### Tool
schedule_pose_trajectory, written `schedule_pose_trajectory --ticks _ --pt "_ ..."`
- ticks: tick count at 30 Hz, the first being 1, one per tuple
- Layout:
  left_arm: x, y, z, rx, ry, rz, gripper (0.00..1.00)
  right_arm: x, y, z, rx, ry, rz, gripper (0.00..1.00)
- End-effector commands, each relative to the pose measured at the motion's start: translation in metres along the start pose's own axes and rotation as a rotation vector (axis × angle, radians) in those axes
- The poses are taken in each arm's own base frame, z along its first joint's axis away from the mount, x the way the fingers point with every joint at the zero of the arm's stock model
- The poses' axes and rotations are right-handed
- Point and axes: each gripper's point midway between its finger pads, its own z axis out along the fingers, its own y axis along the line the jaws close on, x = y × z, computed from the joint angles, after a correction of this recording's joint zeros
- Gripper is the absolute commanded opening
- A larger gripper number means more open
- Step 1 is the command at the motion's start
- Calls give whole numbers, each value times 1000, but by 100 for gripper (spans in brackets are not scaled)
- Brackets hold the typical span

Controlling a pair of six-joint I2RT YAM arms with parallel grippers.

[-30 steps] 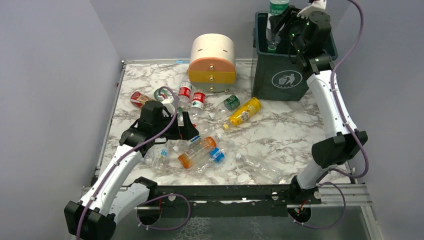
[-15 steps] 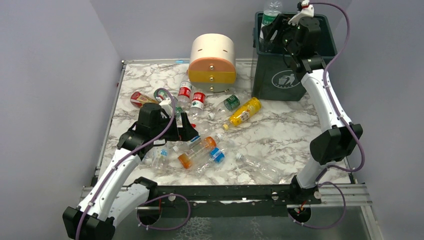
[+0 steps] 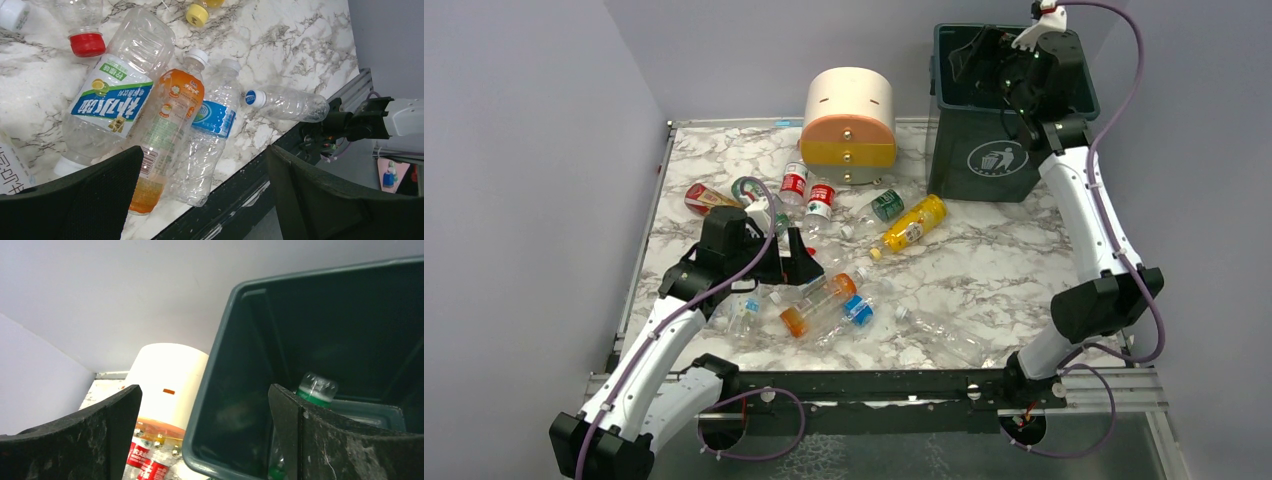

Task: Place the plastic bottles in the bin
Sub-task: Place the plastic bottle in the trash bin, then pick up the plastic bottle at the center of the board.

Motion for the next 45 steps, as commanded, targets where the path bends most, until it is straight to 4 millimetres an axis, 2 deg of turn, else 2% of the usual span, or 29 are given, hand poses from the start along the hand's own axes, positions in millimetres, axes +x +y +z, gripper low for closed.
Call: schedule_pose_trajectory --ticks 1,7,13,17,24,26,34,39,45 --pt "-4 -21 -5 93 19 55 99 -39 15 -31 -29 -42 -16 100" --pt "-8 -41 -4 194 40 119 99 -48 33 -68 -85 1 4 99" --pt "-1 -68 9 296 77 213 99 -37 43 -102 -122 93 26 100" --pt "12 -89 29 312 108 311 99 -30 53 -120 -158 161 47 100" --pt "52 -135 75 305 182 558 99 -15 69 -151 -232 272 88 100" --pt "58 -144 88 308 190 620 99 -13 73 -159 -253 295 93 100" --pt "68 -167 129 374 197 817 99 -15 87 -190 -317 334 103 100" --pt "83 -168 153 407 241 902 99 -11 94 -205 -349 353 129 99" --pt "103 -172 171 469 279 946 99 3 92 -219 -352 381 145 99"
